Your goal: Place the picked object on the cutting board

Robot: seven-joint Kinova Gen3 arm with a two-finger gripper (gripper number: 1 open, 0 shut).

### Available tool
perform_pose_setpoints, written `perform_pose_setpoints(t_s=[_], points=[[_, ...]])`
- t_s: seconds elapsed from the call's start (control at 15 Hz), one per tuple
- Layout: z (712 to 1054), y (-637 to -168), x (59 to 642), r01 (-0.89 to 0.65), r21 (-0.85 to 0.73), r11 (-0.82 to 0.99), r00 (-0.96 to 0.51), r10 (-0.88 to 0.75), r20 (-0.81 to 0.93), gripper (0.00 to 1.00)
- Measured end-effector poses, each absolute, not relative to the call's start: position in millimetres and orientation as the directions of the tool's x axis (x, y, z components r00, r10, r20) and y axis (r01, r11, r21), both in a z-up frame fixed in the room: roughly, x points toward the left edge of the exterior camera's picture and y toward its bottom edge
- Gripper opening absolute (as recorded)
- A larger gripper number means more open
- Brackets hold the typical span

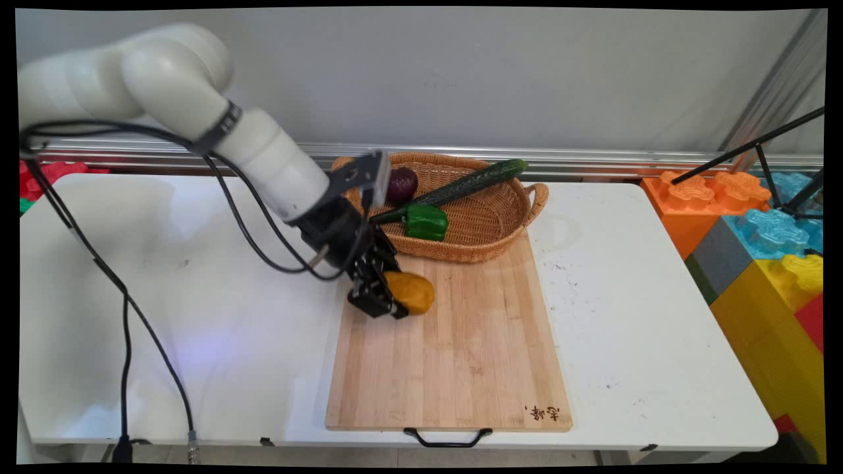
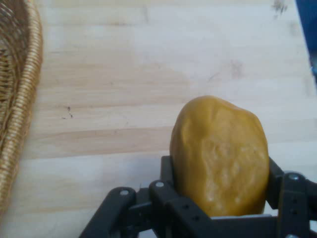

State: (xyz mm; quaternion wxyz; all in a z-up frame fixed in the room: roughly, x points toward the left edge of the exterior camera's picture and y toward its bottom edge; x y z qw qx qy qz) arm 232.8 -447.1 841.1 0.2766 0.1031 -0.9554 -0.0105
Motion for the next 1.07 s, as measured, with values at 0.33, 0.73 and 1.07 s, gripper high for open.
perform_pose_setpoints(t_s=[0.33,0.73,1.07], points=[[800,-455,222,-0.117,0.026,0.993,-0.853,-0.114,0.51,0.0],[772,-465,210,-0.096,-0.035,0.995,-0.859,-0.065,0.508,0.0],[774,-468,204,-0.108,-0.045,0.993,-0.859,-0.07,0.507,1.0]])
